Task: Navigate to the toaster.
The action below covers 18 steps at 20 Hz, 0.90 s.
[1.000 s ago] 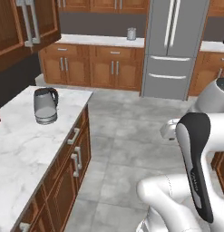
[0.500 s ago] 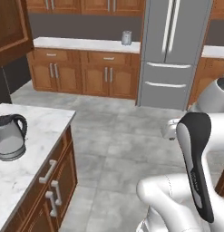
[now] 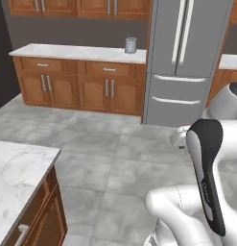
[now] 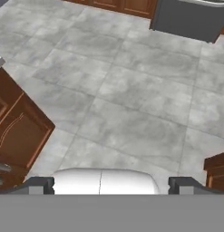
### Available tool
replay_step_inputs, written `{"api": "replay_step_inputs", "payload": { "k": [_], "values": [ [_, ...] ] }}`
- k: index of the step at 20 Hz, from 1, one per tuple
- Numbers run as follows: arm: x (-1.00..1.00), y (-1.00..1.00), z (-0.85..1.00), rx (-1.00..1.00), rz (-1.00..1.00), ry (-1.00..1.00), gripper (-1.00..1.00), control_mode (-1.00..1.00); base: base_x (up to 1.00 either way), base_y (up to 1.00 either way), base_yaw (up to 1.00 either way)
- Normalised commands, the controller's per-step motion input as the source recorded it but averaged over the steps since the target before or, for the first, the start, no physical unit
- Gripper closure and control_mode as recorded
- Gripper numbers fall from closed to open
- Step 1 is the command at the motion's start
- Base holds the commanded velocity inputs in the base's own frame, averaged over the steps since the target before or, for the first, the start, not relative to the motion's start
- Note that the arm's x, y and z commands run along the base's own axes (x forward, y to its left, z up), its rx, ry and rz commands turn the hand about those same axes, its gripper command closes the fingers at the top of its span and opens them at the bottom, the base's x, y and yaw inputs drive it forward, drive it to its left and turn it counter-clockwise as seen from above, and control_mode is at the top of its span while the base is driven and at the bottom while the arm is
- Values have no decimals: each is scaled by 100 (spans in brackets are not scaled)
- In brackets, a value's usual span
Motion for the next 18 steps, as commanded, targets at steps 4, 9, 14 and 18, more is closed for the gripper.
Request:
{"api": "replay_step_inputs", "payload": {
  "k": [4, 9, 14, 18],
  "values": [
    [0, 0, 0, 0, 0, 0, -100, 100, 100, -8, 0],
    [0, 0, 0, 0, 0, 0, -100, 100, 100, -13, 0],
    [0, 0, 0, 0, 0, 0, -100, 100, 100, -8, 0],
    [0, 0, 0, 0, 0, 0, -100, 100, 100, -6, 0]
  ]
}}
